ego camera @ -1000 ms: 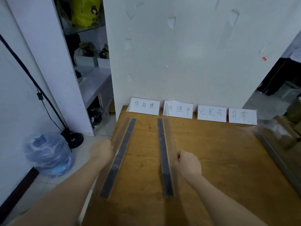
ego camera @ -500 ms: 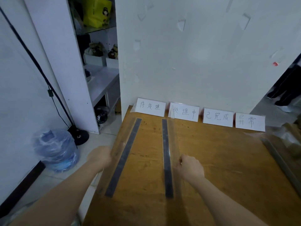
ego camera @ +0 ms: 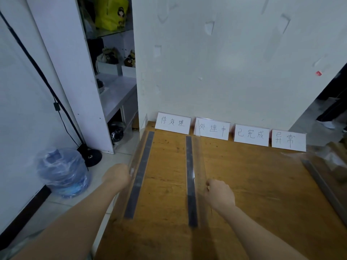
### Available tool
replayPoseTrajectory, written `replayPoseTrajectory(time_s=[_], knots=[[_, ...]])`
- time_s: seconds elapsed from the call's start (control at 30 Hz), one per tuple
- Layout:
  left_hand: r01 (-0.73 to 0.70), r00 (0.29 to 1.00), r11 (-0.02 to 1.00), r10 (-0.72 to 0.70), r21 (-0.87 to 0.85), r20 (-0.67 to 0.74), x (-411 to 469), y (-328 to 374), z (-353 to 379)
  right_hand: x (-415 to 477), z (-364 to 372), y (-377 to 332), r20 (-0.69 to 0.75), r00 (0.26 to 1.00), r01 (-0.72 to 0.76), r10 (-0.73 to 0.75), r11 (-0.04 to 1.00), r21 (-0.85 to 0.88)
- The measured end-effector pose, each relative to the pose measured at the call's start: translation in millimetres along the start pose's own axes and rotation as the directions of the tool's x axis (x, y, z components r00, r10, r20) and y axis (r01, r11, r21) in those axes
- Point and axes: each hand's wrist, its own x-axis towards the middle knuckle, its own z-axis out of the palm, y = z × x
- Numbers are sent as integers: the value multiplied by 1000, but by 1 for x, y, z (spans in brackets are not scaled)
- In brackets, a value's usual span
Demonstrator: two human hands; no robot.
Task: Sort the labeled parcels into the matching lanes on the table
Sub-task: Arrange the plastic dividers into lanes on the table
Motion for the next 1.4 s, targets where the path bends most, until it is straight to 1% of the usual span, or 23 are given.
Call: replayPoseTrajectory(time_s=[0.2,0.47,0.6,0.73,1.0,1.27,1.4], knots=[[-6,999,1000,6,3,32,6,4,-7,2,1,-1,-26,1000,-8,7,1000,-21],[-18,1000,1000,18,4,-13,15,8,-5,2,0,-5,-29,999,19,-19,1000,-6],[-9,1000,1000,9,-8,-12,19,8,-3,3,-1,-6,-30,999,29,-29,1000,6],[-1,1000,1000,1,-29,0,22,8,-2,4,3,-9,-68,998,3,-2,1000,16],[25,1000,999,-25,-44,11,25,5,1,7,12,-16,-41,998,-39,42,997,71],[12,1000,1000,-12,2,4,29,-1,4,7,17,-25,-55,995,-86,88,995,43],[-11,1000,1000,11,-15,4,29,-3,4,10,16,-27,-46,992,-112,116,991,74]])
